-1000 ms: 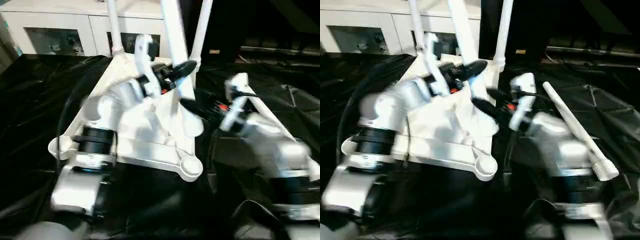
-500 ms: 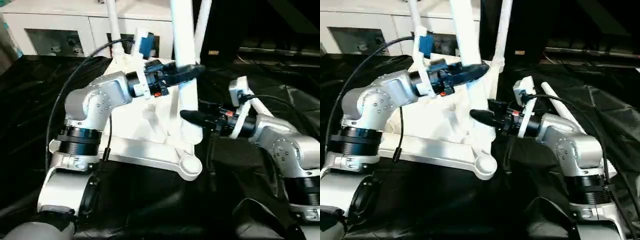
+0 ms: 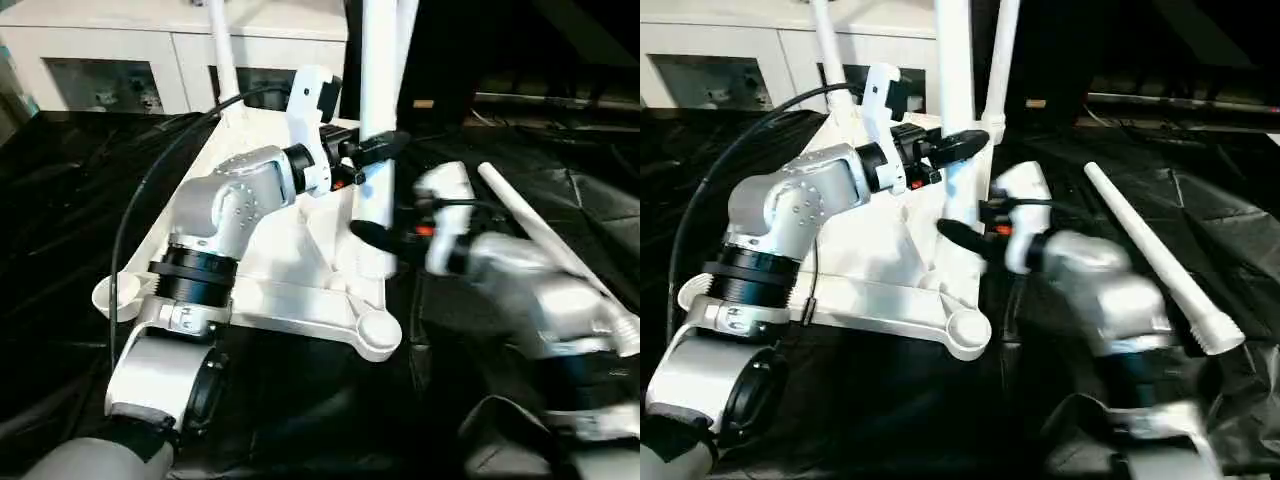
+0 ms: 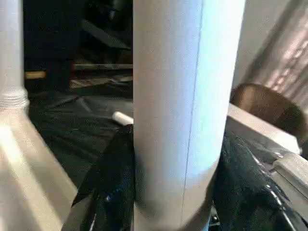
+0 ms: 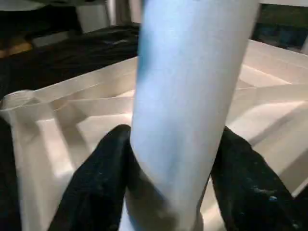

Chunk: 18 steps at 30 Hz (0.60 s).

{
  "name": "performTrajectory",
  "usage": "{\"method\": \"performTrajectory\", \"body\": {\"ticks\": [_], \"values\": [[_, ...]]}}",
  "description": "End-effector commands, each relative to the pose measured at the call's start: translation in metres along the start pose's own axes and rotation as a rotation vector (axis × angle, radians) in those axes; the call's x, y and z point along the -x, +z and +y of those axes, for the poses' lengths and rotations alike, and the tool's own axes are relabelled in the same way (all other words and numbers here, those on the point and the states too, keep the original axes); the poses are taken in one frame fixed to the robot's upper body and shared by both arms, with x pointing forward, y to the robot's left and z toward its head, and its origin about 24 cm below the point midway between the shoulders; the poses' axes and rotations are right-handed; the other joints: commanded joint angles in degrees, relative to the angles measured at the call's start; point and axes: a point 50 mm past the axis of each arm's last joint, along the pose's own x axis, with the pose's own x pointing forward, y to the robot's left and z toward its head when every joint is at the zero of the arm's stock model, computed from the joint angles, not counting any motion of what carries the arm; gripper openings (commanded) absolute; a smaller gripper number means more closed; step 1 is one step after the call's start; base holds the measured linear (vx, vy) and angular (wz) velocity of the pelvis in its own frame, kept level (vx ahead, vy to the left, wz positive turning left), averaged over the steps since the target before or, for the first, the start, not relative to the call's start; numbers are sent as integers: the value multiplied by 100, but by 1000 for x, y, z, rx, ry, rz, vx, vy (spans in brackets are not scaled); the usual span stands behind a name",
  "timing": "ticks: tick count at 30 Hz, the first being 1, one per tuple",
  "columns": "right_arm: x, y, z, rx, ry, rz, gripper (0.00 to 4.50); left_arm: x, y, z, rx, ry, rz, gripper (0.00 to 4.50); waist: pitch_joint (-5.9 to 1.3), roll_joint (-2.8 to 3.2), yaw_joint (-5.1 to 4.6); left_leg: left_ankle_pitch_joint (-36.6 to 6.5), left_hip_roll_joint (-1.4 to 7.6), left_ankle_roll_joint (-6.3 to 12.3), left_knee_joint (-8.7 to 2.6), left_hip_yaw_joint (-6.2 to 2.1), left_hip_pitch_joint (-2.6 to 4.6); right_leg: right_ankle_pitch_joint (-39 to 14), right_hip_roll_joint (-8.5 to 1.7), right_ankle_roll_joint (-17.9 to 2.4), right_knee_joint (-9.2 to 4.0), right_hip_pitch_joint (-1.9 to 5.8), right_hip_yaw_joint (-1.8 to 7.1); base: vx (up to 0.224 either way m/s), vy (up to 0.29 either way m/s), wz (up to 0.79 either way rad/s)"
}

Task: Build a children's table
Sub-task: Pick table leg

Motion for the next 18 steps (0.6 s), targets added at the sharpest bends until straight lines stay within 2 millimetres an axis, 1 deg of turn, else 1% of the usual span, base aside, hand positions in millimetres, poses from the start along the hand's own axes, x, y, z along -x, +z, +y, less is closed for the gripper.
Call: {"method": "performTrajectory", "body": {"ticks": [1,2,3,6,9,11,12,13,14,16,18], "values": [[-7,2,3,-1,-20,-2,202,-4,7,-4,-32,24,-29,182,-487,-28,10,-918,221,28,-373,-122,116,-1085,-367,-1081,-401,328,296,0,0,0],[-9,2,4,-8,-19,-7,202,-5,8,-4,-30,26,-31,182,-491,-32,13,-898,217,27,-370,-120,113,-1017,-366,-1082,-392,333,298,0,0,0],[-10,2,5,-12,-16,-11,198,-5,8,-4,-25,31,-33,182,-493,-14,23,-884,219,30,-370,-125,117,-982,-367,-1085,-388,333,297,0,0,0],[-10,2,7,-15,-7,-16,195,-4,9,-4,-22,35,-35,182,-495,-15,30,-869,223,40,-374,-123,119,-850,-359,-1112,-374,333,299,0,0,0],[-11,2,8,-13,-5,-20,194,-3,10,-3,-21,42,-38,182,-497,-4,29,-882,221,27,-373,-124,117,-822,-364,-1113,-373,339,301,0,0,0],[-11,2,8,-16,-6,-26,193,-2,11,-2,-22,48,-43,182,-494,-7,25,-909,217,21,-375,-125,113,-852,-368,-1108,-378,345,301,0,0,0],[-9,2,7,-17,3,-33,193,-1,12,-3,-34,32,-45,217,-494,-9,23,-904,219,21,-375,-126,115,-848,-365,-1107,-376,344,300,0,0,0],[-8,2,6,-18,12,-39,193,0,12,-4,-9,-11,-50,238,-493,-2,26,-921,219,19,-377,-127,119,-868,-366,-1104,-379,343,298,0,0,0],[-7,2,6,-18,18,-42,193,1,12,-5,1,-28,-51,252,-494,-7,25,-912,212,26,-370,-120,115,-859,-368,-1109,-380,346,301,0,0,0],[-4,3,6,-13,45,-54,193,4,12,-6,34,-93,-53,260,-493,2,30,-925,213,30,-370,-121,113,-871,-370,-1139,-378,346,299,0,0,0],[-2,2,6,-8,64,-60,193,7,13,-6,44,-123,-61,287,-492,-3,27,-939,213,45,-369,-117,110,-848,-369,-1165,-374,345,299,0,0,0]]}}
